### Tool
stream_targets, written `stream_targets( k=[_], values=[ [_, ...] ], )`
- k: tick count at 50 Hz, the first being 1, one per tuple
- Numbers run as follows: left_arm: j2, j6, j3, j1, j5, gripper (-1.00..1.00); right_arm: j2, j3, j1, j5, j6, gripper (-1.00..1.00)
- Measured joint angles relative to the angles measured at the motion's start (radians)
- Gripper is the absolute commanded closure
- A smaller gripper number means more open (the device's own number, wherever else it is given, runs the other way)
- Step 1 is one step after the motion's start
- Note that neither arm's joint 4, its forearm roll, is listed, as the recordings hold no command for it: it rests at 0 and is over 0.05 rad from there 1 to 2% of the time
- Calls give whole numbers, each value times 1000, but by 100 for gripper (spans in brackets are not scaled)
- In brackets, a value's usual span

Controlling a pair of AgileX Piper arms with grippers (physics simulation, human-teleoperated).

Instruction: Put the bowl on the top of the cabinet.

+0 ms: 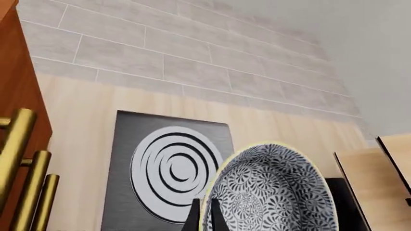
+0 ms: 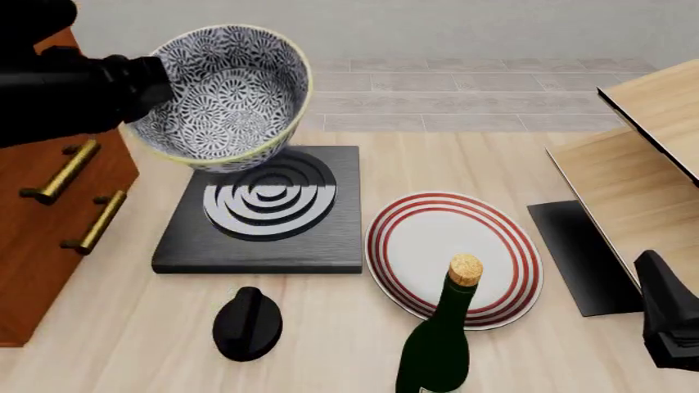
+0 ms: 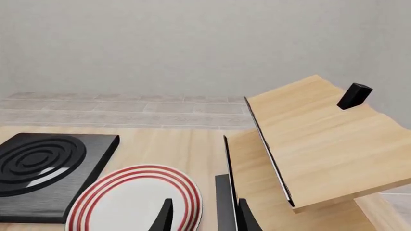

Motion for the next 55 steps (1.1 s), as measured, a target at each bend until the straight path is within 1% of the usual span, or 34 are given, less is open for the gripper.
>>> stream_targets(
  k=[17, 25, 33, 44, 55],
  values=[
    [83, 42, -120, 20, 112, 100, 1, 0, 0, -1, -2, -100],
    [114, 41, -176, 28, 174, 100, 0, 0, -1, -2, -1, -100],
    [149, 22, -223, 27, 224, 100, 1, 0, -1, -2, -1, -100],
    [182, -21, -267, 23, 271, 100, 0, 0, -1, -2, -2, -100],
    [202, -82, -296, 13, 305, 100, 0, 0, -1, -3, -1, -100]
  ],
)
